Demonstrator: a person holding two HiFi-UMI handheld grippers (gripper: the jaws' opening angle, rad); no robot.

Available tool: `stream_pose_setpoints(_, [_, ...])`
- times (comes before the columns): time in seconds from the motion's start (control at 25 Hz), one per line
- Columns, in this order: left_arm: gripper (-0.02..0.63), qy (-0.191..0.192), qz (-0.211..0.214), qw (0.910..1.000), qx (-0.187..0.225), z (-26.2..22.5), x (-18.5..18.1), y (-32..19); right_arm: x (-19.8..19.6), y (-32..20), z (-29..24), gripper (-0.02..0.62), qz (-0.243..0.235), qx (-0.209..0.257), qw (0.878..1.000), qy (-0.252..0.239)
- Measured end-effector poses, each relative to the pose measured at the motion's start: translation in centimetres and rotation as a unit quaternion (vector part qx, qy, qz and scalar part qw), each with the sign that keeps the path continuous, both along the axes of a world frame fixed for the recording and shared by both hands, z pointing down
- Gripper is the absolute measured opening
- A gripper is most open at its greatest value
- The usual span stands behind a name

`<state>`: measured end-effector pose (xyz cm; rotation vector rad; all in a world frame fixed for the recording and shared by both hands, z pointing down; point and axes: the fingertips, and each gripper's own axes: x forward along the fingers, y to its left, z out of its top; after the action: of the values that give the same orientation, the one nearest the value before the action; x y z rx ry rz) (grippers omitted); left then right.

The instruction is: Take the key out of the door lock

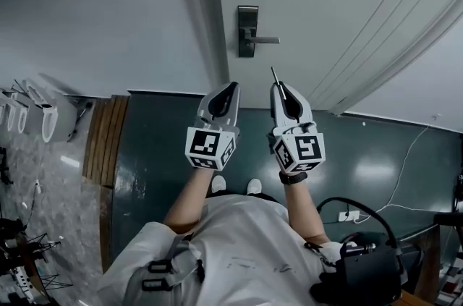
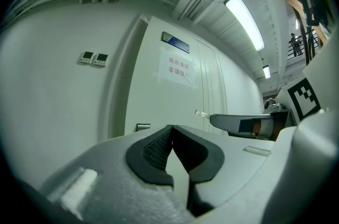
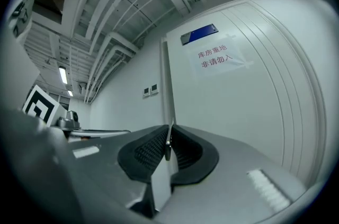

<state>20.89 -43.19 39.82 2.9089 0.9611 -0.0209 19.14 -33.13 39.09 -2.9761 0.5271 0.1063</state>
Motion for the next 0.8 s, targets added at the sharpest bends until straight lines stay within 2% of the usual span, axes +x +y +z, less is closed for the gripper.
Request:
stream_pose_setpoints(0.32, [0.002,-0.004,-0.027,0.9996,-0.003,0.5,0.5,-3.3,0.4,-2.3,1.9,0.029,0.036,-0.063,0.996,-0.046])
stream_pose_setpoints(0.52, [0.002,-0.013,-0.040,0.9983,0.040,1.8,1.4,-4.3,0.7,-1.8,2.7,0.029,0.064,-0.067,0.994,-0.061])
stream_pose_setpoints(0.8, [0.000,-0.005,-0.035,0.9983,0.047,2.0,2.5,-5.3,1.0,-2.0,3.1,0.029,0.087,-0.077,0.991,-0.066])
